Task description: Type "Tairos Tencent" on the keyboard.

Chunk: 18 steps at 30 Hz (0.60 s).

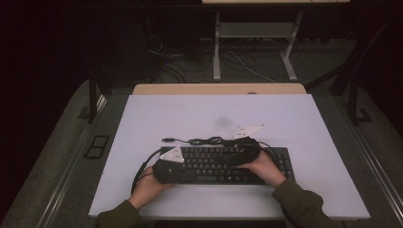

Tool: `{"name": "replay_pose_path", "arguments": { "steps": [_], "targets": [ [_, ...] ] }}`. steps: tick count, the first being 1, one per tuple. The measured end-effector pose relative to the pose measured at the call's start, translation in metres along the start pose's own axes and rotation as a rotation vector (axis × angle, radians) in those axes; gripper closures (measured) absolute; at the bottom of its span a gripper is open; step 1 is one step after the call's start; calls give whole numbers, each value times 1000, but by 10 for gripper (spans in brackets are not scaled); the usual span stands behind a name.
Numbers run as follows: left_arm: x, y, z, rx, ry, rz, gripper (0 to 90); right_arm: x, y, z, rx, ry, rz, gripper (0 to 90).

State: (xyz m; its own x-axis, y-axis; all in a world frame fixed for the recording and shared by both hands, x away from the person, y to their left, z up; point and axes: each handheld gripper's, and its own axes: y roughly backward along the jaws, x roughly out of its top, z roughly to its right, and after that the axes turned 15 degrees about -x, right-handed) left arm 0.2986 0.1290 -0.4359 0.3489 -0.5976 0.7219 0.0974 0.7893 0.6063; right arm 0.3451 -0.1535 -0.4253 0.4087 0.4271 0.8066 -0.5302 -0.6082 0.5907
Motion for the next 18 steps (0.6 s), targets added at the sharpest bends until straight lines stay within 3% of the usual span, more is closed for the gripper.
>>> {"name": "replay_pose_path", "arguments": {
  "steps": [18],
  "targets": [
    [2,6,2,13,-5,22,891,0,0,0,-1,-1,4,285]
  ]
}}
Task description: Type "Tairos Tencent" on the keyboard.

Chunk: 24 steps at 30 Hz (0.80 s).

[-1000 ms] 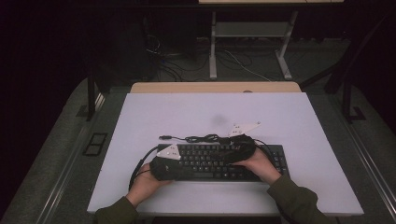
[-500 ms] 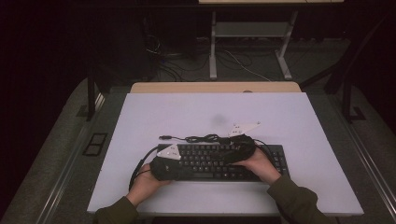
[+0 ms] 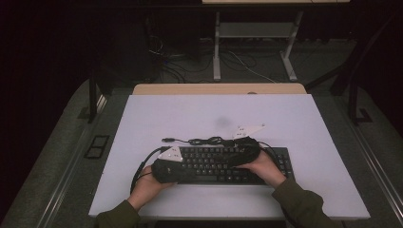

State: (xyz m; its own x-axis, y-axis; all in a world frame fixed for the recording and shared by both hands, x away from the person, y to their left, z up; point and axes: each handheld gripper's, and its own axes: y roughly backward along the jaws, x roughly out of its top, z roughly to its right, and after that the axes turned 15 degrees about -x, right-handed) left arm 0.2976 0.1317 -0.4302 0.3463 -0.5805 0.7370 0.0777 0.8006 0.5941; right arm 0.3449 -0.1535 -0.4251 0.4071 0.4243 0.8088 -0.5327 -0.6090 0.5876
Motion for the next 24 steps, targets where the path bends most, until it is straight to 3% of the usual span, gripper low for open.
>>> {"name": "replay_pose_path", "arguments": {
  "steps": [12,19,24],
  "targets": [
    [1,7,-1,21,2,33,889,0,1,0,-1,0,1,285],
    [4,11,-5,58,13,66,754,0,2,1,1,-3,0,285],
    [5,12,-10,81,17,75,585,-1,3,1,1,-8,2,294]
  ]
}}
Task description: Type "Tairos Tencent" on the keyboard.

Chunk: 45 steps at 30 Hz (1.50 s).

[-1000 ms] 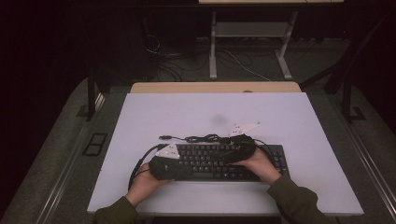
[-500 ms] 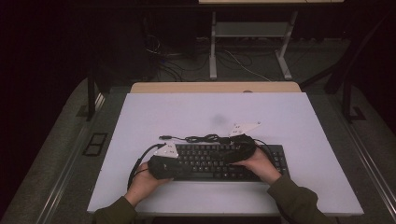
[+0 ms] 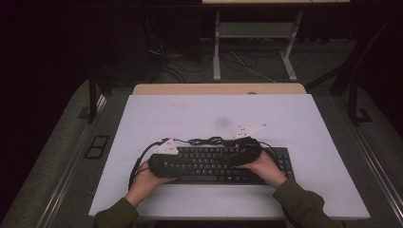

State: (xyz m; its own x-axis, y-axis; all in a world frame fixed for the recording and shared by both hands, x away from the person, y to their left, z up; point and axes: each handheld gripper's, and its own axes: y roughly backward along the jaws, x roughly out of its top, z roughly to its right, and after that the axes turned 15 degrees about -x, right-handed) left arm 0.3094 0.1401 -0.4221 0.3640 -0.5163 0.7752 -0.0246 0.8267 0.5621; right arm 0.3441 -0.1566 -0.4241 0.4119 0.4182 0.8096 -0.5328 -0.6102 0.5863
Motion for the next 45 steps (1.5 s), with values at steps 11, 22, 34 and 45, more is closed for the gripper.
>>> {"name": "replay_pose_path", "arguments": {
  "steps": [11,22,34,45],
  "targets": [
    [2,-1,-9,55,27,50,328,-4,8,3,18,-16,-9,386],
    [0,-2,-13,81,35,59,228,-12,29,6,53,-14,-4,676],
    [-1,-2,-13,81,39,61,222,-27,42,5,87,16,-63,892],
    [0,-2,-12,82,37,62,220,-42,48,7,85,32,-115,892]
  ]
}}
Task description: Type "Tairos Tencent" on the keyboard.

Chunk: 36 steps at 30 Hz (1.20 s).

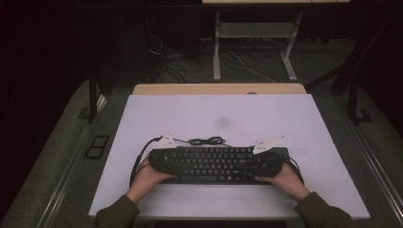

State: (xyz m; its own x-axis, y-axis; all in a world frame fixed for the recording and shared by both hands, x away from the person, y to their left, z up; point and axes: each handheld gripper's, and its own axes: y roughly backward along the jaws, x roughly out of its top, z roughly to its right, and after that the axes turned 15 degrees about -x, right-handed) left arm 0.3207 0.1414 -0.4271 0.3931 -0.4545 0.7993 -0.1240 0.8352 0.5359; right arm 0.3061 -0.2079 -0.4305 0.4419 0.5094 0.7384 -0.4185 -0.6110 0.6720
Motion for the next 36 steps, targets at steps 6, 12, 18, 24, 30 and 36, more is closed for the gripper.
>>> {"name": "replay_pose_path", "arguments": {
  "steps": [6,12,18,24,30,36],
  "targets": [
    [0,-1,0,2,1,4,220,-3,-4,-1,-23,19,-25,891],
    [1,-1,0,3,0,3,222,-5,-6,0,-25,25,-32,891],
    [3,-3,-1,5,1,11,242,-5,-7,0,-27,27,-41,892],
    [5,-5,-5,12,12,24,427,-6,-7,0,-28,24,-39,892],
    [7,-9,-6,-12,5,-1,706,-6,-7,0,-27,21,-39,892],
    [10,-15,-6,-17,-7,-46,877,-6,-7,0,-29,21,-39,892]
  ]
}}
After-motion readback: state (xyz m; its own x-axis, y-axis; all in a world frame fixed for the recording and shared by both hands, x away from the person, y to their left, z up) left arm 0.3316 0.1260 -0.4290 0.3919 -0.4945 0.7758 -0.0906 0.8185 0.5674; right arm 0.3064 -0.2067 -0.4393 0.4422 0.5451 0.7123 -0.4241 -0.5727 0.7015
